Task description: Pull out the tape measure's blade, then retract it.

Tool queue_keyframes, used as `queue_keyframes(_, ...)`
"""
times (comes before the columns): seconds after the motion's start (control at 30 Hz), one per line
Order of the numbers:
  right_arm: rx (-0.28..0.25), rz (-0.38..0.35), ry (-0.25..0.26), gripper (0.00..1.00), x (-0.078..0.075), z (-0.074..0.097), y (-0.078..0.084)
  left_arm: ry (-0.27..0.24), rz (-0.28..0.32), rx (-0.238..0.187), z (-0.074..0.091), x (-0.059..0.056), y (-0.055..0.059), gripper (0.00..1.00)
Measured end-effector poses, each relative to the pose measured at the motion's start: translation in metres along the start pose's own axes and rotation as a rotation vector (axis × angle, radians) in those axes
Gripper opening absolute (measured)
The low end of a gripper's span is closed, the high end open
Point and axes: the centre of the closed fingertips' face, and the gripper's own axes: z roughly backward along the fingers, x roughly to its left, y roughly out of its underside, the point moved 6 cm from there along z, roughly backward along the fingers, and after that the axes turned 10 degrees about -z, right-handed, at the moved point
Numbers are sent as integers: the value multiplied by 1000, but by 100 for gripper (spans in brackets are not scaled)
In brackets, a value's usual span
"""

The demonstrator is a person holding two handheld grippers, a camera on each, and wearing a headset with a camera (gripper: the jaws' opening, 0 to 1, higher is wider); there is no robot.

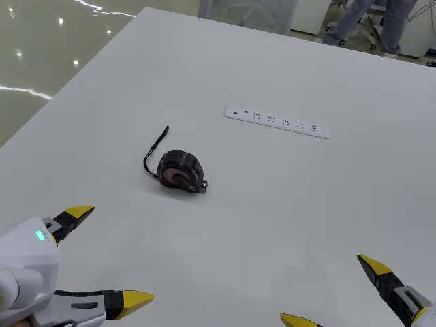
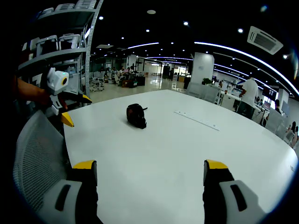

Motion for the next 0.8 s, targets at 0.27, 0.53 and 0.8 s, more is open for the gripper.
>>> queue_keyframes(0.27,-27,-4,-41,100,-11,-12,2,-12,-13,-31,-8,5,-6,100)
queue_keyframes(0.53,-12,13,-64,100,-13,-22,5,-28,-6,-41,-13,8,-16,100)
queue_keyframes(0.8,-4,-1,-66,100,-16,-21,8,-36,0,-48,-15,15,-16,100)
